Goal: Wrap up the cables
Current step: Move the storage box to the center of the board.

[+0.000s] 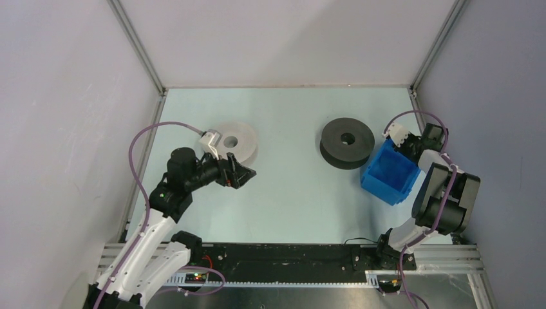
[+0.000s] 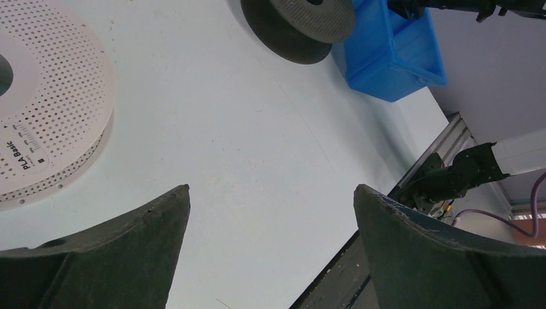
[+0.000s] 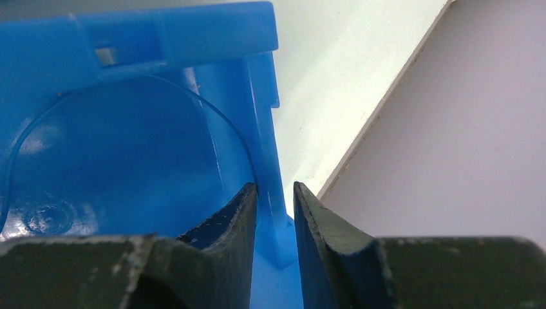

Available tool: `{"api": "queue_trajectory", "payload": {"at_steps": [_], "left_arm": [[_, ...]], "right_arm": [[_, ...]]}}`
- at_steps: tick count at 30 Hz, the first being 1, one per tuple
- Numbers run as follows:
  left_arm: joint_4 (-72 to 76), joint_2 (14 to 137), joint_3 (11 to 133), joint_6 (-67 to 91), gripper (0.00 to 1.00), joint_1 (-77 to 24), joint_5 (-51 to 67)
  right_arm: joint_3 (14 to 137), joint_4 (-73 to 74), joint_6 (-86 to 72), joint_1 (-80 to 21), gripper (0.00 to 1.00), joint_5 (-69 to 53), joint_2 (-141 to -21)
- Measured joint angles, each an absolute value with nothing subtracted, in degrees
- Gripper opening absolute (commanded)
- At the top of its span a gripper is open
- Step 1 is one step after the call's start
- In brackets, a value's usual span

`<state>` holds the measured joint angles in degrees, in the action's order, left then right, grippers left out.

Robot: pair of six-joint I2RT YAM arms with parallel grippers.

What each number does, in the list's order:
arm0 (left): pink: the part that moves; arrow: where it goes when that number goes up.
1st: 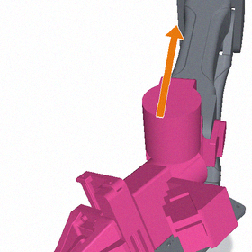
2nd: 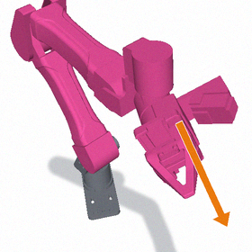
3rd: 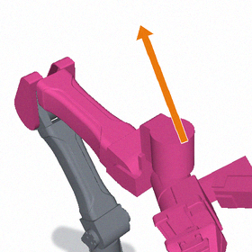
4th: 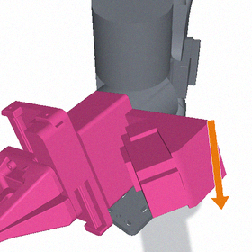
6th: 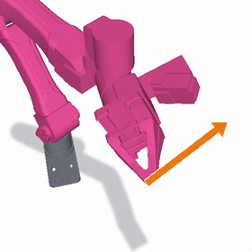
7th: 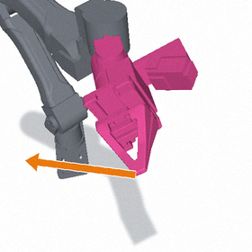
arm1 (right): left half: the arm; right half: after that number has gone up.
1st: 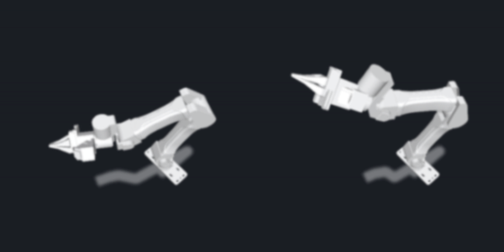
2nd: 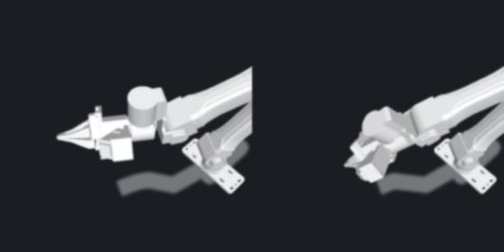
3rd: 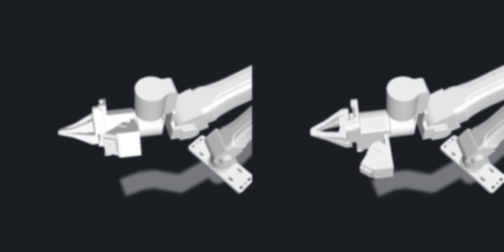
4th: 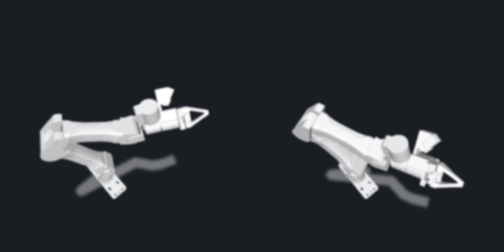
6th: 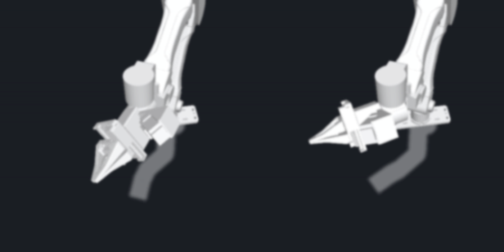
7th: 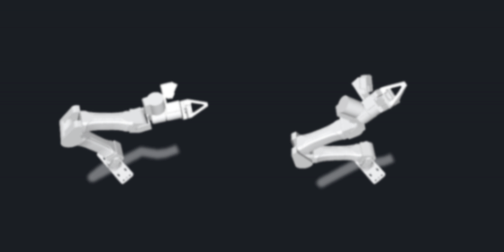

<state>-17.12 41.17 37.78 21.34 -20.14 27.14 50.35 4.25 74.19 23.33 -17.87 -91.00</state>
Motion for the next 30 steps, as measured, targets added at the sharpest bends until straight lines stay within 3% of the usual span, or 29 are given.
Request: {"api": "queue_trajectory", "payload": {"at_steps": [19,24,30], "left_arm": [[-17.1,41.2,37.8,21.3,1.00,-20.3,27.1],[-17.1,41.2,37.8,21.3,1.00,-20.3,27.1],[-17.1,41.2,37.8,21.3,1.00,-20.3,27.1]], "right_arm": [[50.3,3.2,74.2,22.3,0.30,-16.9,-91.6],[50.1,2.1,74.1,21.9,0.15,-16.1,-92.2],[49.8,-0.2,73.7,21.8,0.14,-15.6,-92.2]]}}
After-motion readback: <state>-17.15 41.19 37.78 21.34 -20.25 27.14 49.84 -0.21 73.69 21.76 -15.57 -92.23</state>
